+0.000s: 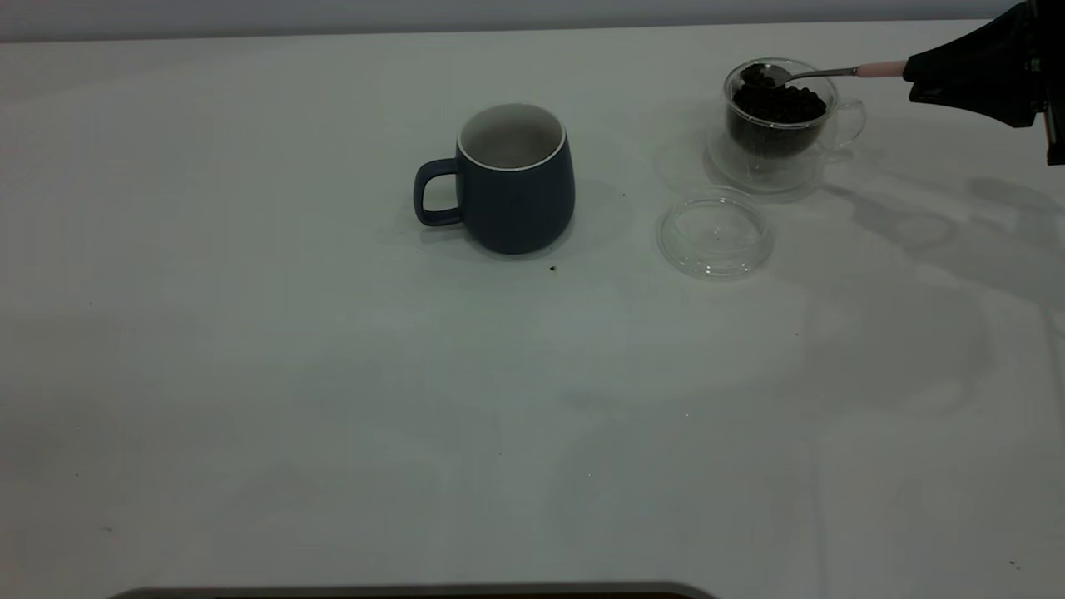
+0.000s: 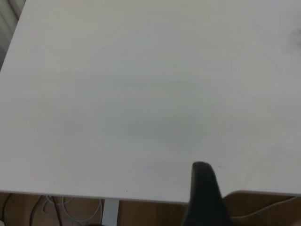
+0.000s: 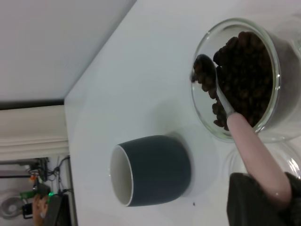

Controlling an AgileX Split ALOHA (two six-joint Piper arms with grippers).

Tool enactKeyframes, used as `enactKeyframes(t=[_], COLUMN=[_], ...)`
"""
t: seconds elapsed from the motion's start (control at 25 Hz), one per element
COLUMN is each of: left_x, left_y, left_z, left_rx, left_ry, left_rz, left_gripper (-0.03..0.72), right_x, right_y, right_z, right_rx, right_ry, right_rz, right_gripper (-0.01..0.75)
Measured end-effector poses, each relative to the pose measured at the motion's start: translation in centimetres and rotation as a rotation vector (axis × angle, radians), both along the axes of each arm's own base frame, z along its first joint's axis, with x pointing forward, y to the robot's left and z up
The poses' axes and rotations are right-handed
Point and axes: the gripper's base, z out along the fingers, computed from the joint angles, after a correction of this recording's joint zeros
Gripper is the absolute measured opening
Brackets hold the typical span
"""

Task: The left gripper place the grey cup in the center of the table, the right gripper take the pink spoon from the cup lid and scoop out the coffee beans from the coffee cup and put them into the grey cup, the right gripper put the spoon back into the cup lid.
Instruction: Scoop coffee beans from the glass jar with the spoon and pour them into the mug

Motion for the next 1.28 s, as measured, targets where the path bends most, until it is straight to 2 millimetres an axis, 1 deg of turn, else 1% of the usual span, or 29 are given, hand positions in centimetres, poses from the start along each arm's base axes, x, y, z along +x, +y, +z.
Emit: enactKeyframes(t=[0.28,0.4,0.68,0.8,0.96,1.12,1.28], left_x=[0.0,0.0,0.0,0.0,0.0,0.0,0.0], left_y=[0.0,0.0,0.0,0.0,0.0,0.0,0.0], left_z=[0.0,0.0,0.0,0.0,0.0,0.0,0.0], left_rx=[-0.001,-0.001,-0.001,-0.001,-0.001,-0.002,-0.003], left_ry=[0.0,0.0,0.0,0.0,0.0,0.0,0.0], left_rz=[0.001,0.001,0.001,0.001,0.001,0.002,0.002], left_gripper=[0.569,0.569,0.569,0.569,0.569,0.569,0.569], right_x=[-0.3,-0.4,-0.6,-0.6,-0.4,-0.1,0.1], right_y=[-1.2,-1.4,-1.0,-0.4,1.5,4.3,7.6], right_z=[0.2,0.3,1.0,1.1,1.1,1.2,1.3], right_rx=[0.027,0.045,0.137,0.147,0.15,0.161,0.178], right_ry=[0.003,0.002,-0.03,-0.026,-0.022,-0.018,-0.019], right_rz=[-0.022,-0.019,0.024,0.037,0.089,0.147,0.2], right_gripper=[0.112,0.112,0.112,0.112,0.112,0.112,0.112])
